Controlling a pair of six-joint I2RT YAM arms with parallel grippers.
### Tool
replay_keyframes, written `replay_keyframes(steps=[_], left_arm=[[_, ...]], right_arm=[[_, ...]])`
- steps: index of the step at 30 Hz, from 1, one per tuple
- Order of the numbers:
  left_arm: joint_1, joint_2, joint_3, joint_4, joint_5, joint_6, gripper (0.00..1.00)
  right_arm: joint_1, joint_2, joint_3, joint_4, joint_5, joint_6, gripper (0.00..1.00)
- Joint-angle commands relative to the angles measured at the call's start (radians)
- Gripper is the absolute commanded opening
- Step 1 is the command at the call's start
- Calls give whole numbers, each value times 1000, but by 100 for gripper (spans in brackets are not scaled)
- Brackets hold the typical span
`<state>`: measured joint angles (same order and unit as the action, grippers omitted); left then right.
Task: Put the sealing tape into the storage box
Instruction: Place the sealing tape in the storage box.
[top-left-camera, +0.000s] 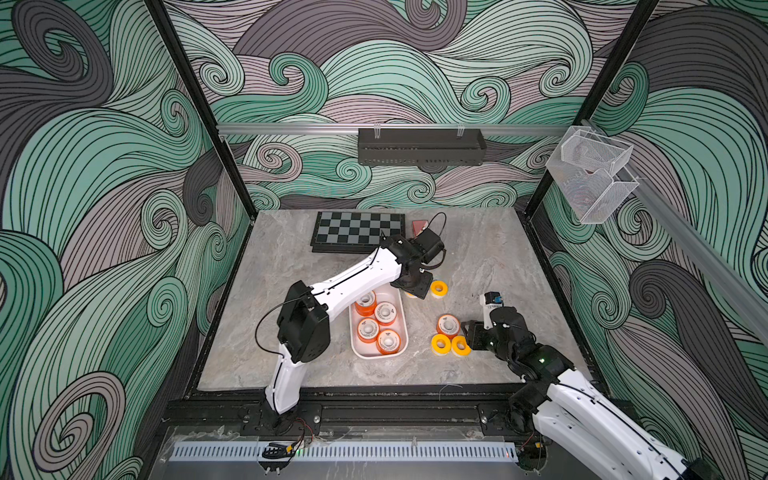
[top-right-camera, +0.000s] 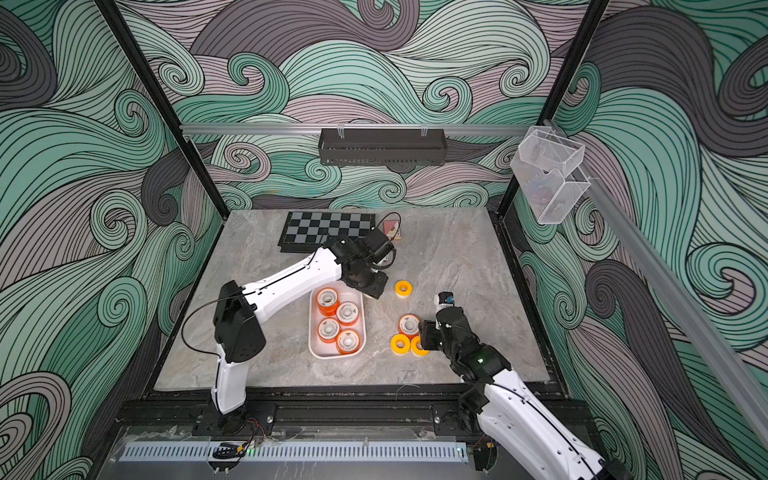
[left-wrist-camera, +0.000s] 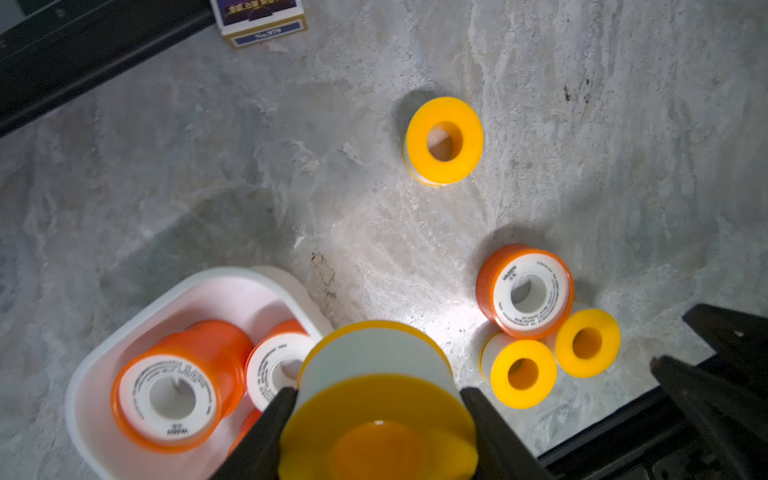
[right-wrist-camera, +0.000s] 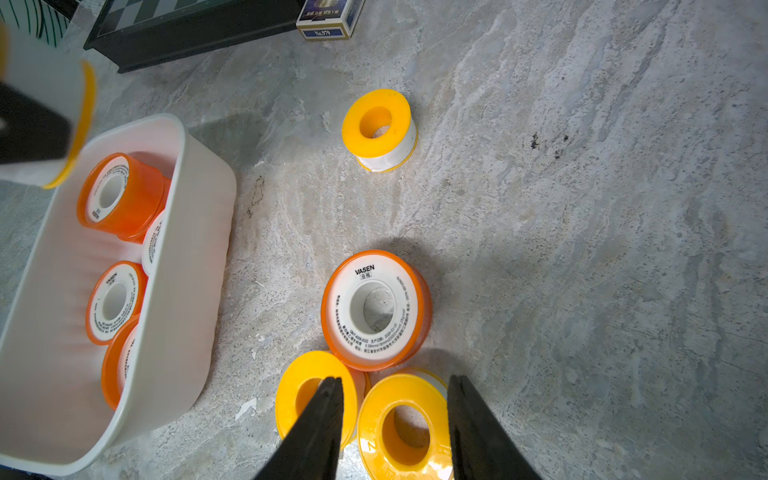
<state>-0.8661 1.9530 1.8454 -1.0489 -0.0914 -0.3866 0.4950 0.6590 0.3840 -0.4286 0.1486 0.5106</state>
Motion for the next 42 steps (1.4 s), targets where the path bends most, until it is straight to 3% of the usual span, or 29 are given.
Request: replay_keyframes(steps=[1,5,11,23,42], left_arm=[[-1,-100,-140,35,-51,-39,59],[17,-216,-309,77,-93,-52,59],[105,-282,-433,124,-105,-61,59],[234,-159,-400,183,-25,-57,59],[283,-107,-395,201,16,-51,62]], right_arm=[[8,-4,-10,22,11,-9,45],[13,-2,-10,24,11,-9,45],[17,-1,-10,25,14,-12,45],[26,7,-8,28,20,-13,45],[34,4,-8,28,29,-13,46]])
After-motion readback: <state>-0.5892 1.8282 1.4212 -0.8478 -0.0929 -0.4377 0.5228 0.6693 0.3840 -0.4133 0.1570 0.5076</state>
